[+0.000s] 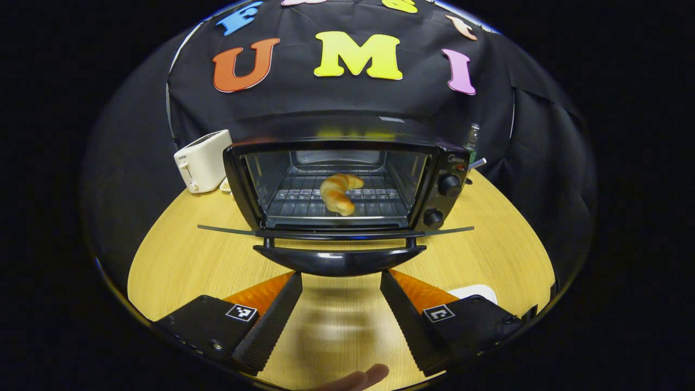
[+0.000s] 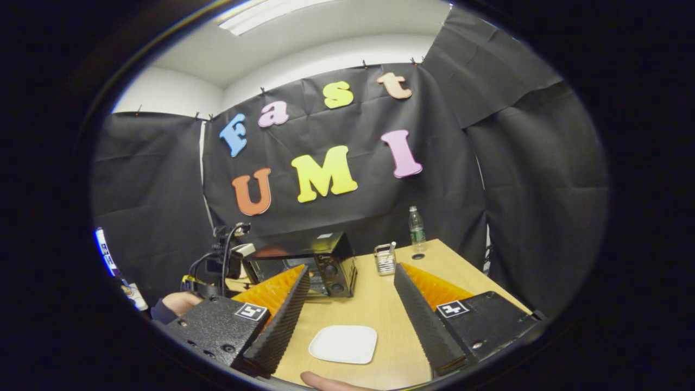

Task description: Open the electric oven with the left hand, put the food in, and close the electric oven.

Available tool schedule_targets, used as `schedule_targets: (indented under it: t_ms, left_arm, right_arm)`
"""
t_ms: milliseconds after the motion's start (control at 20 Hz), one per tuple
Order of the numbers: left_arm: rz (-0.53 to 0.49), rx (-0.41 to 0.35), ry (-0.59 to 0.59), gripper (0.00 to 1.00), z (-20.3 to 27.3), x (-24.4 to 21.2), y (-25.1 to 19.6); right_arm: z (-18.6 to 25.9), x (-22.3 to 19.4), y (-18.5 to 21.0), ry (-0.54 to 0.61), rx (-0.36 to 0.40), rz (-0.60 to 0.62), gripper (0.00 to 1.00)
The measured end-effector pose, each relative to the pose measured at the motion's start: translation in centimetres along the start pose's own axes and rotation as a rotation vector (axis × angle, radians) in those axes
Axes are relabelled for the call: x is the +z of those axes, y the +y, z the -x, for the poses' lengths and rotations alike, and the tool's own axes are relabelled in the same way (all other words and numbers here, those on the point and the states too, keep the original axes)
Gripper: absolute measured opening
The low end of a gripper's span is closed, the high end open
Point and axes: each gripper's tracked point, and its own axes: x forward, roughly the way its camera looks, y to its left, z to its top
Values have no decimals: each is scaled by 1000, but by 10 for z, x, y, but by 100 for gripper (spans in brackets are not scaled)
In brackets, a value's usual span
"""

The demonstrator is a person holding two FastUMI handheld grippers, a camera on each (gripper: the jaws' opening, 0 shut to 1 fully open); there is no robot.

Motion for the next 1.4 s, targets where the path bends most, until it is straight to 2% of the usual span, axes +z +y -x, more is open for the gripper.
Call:
schedule_targets:
  t_ms: [150,250,500,700,1050,1200,1400]
  left_arm:
    - [42,-28,-17,95,-11,29,1]
    - [64,8,-72,97,-17,51,13]
    - [108,-16,-191,94,10,76,13]
    - [78,-43,-311,94,62,86,11]
    - [15,-6,-551,94,172,92,13]
    - [4,-11,-624,93,219,84,9]
    - [-1,63,-663,94,259,63,21]
  right_arm:
    - [-1,-1,-1,2,-6,-2,93]
    - [-2,-3,-3,8,-9,-4,94]
    - [-3,-4,-7,15,-18,-1,94]
    - [-5,-1,-8,8,-30,12,93]
    - [1,17,5,-18,-14,5,93]
    - [4,38,-1,-61,-50,42,93]
    - [11,43,13,-73,-46,92,93]
